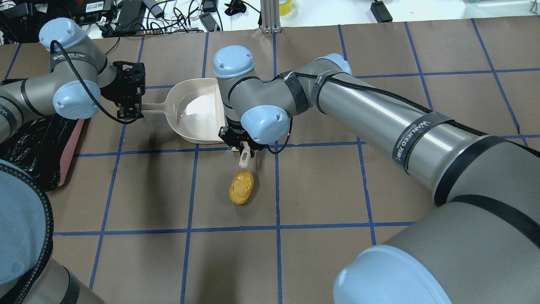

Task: Sweep and dump trash into bin
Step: 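Sweep the sponge and peel into the dustpan with the right-held brush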

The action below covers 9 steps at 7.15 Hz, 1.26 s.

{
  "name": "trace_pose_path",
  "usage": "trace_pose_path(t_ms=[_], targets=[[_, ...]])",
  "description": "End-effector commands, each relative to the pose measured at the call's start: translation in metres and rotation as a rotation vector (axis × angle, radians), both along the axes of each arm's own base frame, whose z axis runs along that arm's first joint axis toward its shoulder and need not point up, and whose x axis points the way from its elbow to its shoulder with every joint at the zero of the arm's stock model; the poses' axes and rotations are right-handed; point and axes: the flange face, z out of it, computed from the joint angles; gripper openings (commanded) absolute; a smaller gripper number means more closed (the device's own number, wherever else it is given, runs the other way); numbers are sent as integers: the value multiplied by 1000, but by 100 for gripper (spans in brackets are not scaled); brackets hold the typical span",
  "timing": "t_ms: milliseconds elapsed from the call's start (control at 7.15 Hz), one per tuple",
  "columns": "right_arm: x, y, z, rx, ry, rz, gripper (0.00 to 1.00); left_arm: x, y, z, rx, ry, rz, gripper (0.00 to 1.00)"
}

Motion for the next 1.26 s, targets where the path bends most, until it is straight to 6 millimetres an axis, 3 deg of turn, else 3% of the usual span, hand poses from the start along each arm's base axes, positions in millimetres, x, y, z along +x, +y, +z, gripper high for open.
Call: trace_pose_path(t_ms=[0, 140, 280, 560, 699, 979, 1119], targets=[[49, -17, 2, -11, -86, 1, 4, 0, 0, 0, 0, 0, 1, 0], [74, -23, 0, -20, -114, 13, 5, 0, 0, -1, 1, 2, 1, 0], [92, -33, 12, -24, -186, 10, 5, 0, 0, -1, 1, 2, 1, 0], [104, -34, 19, 19, -286, 20, 6, 0, 0, -2, 3, 2, 1, 0], [96, -38, 20, -20, -211, 32, 6, 0, 0, -1, 1, 2, -2, 0], [53, -26, 82, -46, 8, 40, 6, 1, 1, 2, -3, -2, -18, 0], [46, -22, 82, -28, 57, 40, 5, 5, 6, 3, 4, -25, -27, 0]])
